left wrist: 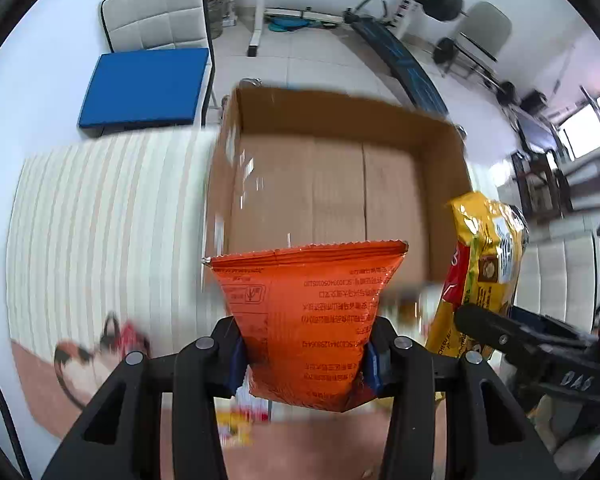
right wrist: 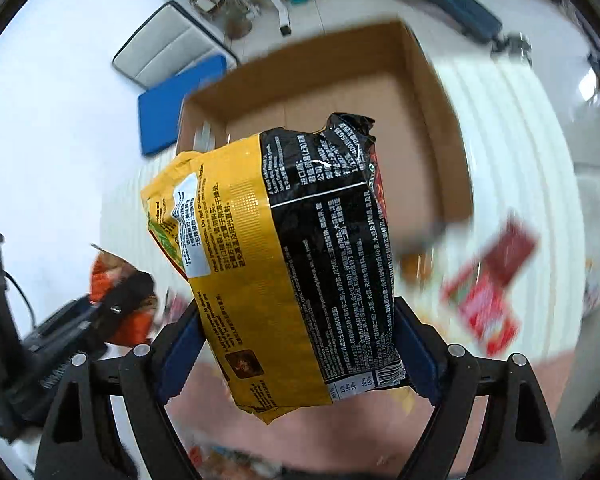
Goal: Organize snacks
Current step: 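Carry both packets into the cardboard box and open both tools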
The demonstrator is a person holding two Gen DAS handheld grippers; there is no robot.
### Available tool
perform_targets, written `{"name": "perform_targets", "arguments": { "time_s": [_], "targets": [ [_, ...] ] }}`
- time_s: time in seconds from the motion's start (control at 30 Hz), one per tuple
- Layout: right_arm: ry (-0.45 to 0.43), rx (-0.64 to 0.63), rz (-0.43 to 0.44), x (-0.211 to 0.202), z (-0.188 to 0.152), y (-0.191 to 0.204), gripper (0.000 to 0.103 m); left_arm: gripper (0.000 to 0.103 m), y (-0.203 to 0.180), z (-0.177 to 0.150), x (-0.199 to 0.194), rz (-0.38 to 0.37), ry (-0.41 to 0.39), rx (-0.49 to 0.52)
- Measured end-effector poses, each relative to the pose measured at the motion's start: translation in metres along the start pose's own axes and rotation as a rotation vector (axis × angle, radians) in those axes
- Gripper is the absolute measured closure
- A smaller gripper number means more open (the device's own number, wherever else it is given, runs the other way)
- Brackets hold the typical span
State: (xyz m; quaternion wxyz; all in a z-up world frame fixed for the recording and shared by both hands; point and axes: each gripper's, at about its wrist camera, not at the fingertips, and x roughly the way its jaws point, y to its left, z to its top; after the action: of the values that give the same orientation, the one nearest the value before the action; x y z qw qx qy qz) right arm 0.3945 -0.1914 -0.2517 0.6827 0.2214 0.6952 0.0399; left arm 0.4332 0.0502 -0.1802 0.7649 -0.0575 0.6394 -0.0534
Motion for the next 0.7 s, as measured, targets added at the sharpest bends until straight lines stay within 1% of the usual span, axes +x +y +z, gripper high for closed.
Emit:
{"name": "perform_targets", "arguments": {
  "time_s": [0.03, 0.07, 0.1, 0.13, 0.23, 0.3, 0.37, 0.43, 0.57, 0.7],
  "targets": [
    [-0.008, 0.006, -0.022, 0.006, 0.027, 0.0, 0.013, 0.061, 0.001, 0.025, 0.012, -0.011, 0.014, 0.005],
    [-0.002, 0.002, -0.036, 0.013, 0.044, -0.001, 0.013, 0.061, 0.002, 0.044, 0.023, -0.013, 0.028, -0.003],
    [0.007, 0.002, -0.058, 0.023, 0.064, -0.004, 0.013, 0.061, 0.003, 0.056, 0.032, -0.012, 0.039, -0.006],
    [0.011, 0.01, -0.071, 0.032, 0.08, -0.006, 0.013, 0.061, 0.003, 0.074, 0.05, -0.022, 0.066, 0.003],
    [0.048, 0.006, -0.109, 0.061, 0.115, -0.011, 0.013, 0.061, 0.002, 0.105, 0.086, -0.039, 0.13, -0.011],
    [0.073, 0.0, -0.126, 0.078, 0.136, -0.016, 0.013, 0.061, 0.002, 0.12, 0.107, -0.055, 0.168, -0.024],
    [0.101, 0.007, -0.144, 0.099, 0.15, -0.02, 0.013, 0.061, 0.002, 0.128, 0.13, -0.077, 0.209, -0.03],
    [0.127, 0.016, -0.146, 0.125, 0.168, -0.02, 0.013, 0.061, -0.002, 0.134, 0.143, -0.075, 0.232, -0.027],
    [0.157, 0.015, -0.152, 0.145, 0.173, -0.022, 0.013, 0.059, -0.009, 0.14, 0.163, -0.056, 0.263, -0.02],
    [0.207, 0.036, -0.143, 0.151, 0.17, -0.025, 0.012, 0.058, -0.014, 0.142, 0.168, -0.055, 0.285, -0.022]
  ]
}}
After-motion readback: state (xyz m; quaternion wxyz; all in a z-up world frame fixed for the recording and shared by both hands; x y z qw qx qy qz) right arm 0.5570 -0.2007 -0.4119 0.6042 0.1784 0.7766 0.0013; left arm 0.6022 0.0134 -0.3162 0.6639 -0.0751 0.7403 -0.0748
